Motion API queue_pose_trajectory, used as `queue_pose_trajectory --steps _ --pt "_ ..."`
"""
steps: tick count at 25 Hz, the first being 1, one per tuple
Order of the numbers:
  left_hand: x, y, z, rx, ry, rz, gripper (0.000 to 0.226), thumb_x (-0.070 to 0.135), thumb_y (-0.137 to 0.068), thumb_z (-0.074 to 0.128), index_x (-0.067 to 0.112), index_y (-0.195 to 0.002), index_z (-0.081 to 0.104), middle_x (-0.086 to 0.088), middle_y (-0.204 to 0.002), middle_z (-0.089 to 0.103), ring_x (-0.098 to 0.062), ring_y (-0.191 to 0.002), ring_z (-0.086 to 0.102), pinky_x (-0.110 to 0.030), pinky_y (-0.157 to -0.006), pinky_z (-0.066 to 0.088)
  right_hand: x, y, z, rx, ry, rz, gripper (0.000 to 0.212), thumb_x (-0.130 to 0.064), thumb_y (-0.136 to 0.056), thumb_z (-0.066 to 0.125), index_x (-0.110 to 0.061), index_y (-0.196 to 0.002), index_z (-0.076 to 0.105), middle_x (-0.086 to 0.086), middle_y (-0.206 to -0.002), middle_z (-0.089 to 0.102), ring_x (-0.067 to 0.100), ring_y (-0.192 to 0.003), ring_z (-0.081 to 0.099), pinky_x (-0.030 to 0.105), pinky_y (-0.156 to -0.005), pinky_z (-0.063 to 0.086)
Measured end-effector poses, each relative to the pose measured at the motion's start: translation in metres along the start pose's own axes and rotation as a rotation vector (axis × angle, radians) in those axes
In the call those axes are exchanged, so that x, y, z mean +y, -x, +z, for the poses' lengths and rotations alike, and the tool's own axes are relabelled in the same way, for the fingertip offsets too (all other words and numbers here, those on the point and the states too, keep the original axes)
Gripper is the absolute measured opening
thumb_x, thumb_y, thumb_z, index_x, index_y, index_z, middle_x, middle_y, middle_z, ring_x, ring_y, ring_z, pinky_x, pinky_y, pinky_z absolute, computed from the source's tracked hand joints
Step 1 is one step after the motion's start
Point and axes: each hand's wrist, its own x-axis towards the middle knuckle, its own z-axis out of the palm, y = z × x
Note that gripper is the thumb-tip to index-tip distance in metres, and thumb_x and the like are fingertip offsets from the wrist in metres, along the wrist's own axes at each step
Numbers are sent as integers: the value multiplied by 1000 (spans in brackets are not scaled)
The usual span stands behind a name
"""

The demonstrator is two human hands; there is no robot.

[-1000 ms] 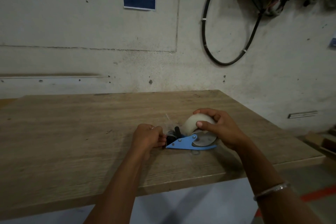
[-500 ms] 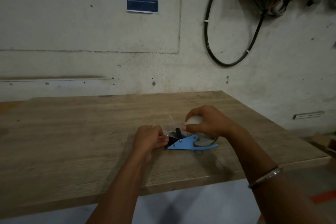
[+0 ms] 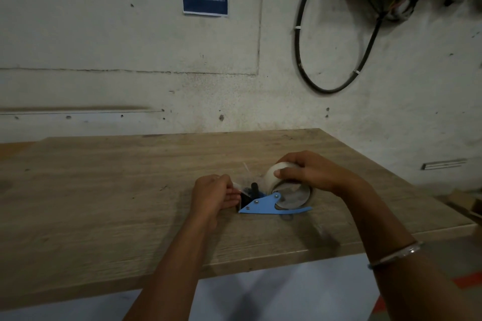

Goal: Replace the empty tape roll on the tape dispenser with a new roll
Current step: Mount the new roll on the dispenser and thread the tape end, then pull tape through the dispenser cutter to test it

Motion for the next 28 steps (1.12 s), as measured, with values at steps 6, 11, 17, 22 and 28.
queue_pose_trajectory --steps 6,11,17,22,28 --pt "4 -3 -5 52 109 142 13 5 -82 55 12 -88 64 -2 -92 74 -20 -84 63 -38 -74 50 -1 16 -7 -61 -155 -26 31 -31 -82 76 -18 -110 69 2 -103 73 16 -89 72 33 -77 61" --pt "3 -6 -12 442 143 309 16 32 -84 63 17 -89 61 -3 -87 66 -17 -73 58 -32 -67 46 6 26 14 182 -177 -5 34 -28 -75 83 -23 -103 63 -2 -102 65 15 -87 65 23 -64 54" --pt "-1 7 9 -221 -81 27 75 71 -72 65 1 -96 72 -16 -84 77 -29 -71 75 -41 -70 63 -4 20 58 476 -285 -133 37 -25 -66 89 -20 -89 60 -5 -92 65 10 -82 63 29 -64 57" --pt "-1 6 7 -319 209 74 70 53 -66 78 -5 -104 71 -13 -80 73 -19 -63 65 -26 -48 49 -21 9 103 643 197 -444 44 -34 -56 88 -25 -84 55 -18 -90 58 8 -86 56 32 -77 43" --pt "5 -1 -3 -165 250 -47 30 28 -75 79 4 -93 78 -17 -87 77 -25 -70 70 -30 -58 52 -40 22 107 652 143 -446 45 -45 -84 69 -21 -119 53 -12 -109 53 9 -100 50 27 -86 43"
